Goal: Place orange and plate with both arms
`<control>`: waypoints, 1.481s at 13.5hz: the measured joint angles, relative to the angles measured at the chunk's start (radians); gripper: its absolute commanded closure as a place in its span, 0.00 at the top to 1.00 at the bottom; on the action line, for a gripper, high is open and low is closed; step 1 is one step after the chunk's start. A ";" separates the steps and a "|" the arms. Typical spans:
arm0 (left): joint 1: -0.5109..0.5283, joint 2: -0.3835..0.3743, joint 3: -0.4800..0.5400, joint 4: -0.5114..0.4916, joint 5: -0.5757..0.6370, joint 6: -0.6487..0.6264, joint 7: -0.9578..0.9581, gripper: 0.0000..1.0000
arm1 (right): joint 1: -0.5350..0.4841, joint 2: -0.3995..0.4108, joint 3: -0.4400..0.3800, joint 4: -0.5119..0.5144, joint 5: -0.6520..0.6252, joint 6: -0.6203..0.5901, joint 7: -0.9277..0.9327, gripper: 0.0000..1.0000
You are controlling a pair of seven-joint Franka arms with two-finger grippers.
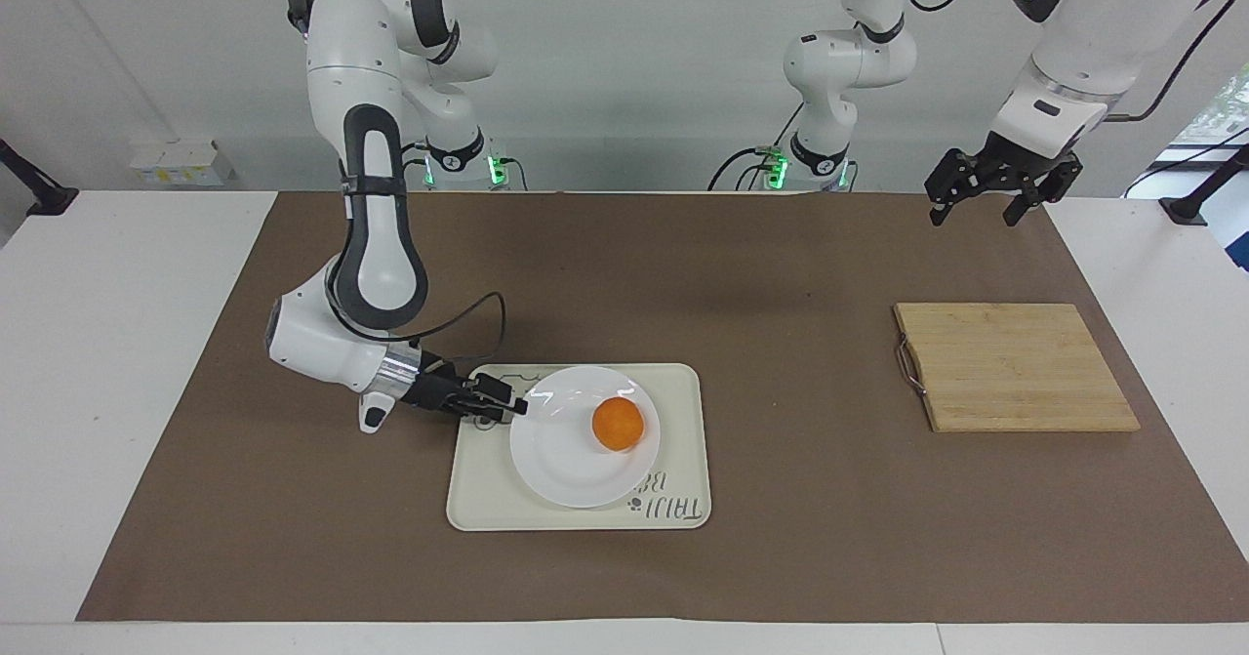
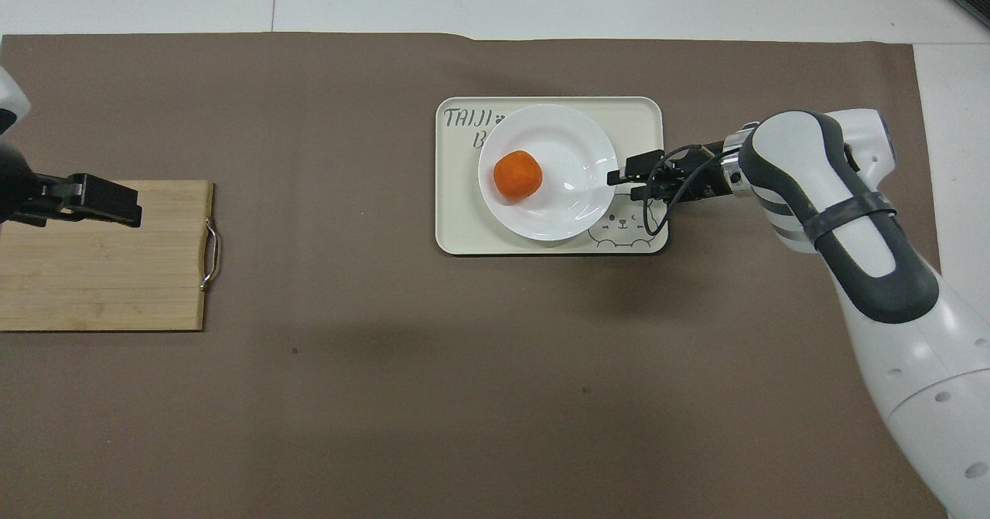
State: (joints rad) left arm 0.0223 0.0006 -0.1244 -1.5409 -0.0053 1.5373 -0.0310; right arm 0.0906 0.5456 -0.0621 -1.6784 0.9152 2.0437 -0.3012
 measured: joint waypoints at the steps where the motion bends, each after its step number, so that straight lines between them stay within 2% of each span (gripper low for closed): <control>1: 0.000 0.000 0.000 0.000 0.000 0.000 0.000 1.00 | 0.003 -0.014 0.000 0.018 -0.069 0.000 0.045 1.00; 7: 0.000 0.000 0.000 0.000 0.000 0.000 0.000 1.00 | 0.037 -0.156 0.001 0.072 -0.578 -0.003 0.262 1.00; 9: 0.000 0.000 0.000 0.000 0.000 0.000 0.000 1.00 | 0.049 -0.215 0.001 0.073 -0.696 -0.042 0.321 1.00; 12: 0.000 0.000 0.000 0.000 0.000 0.000 0.000 1.00 | 0.032 -0.298 -0.010 0.076 -0.760 -0.162 0.348 1.00; 17: 0.000 0.000 0.000 0.000 0.000 0.000 0.000 1.00 | -0.073 -0.456 -0.017 0.080 -0.810 -0.319 0.349 1.00; 20: 0.000 0.000 0.000 0.000 0.000 0.000 0.000 1.00 | -0.076 -0.529 -0.014 0.080 -0.865 -0.389 0.349 1.00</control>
State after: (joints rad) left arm 0.0224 0.0006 -0.1244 -1.5409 -0.0053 1.5373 -0.0310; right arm 0.0148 0.0167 -0.0757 -1.5989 0.0502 1.6552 0.0477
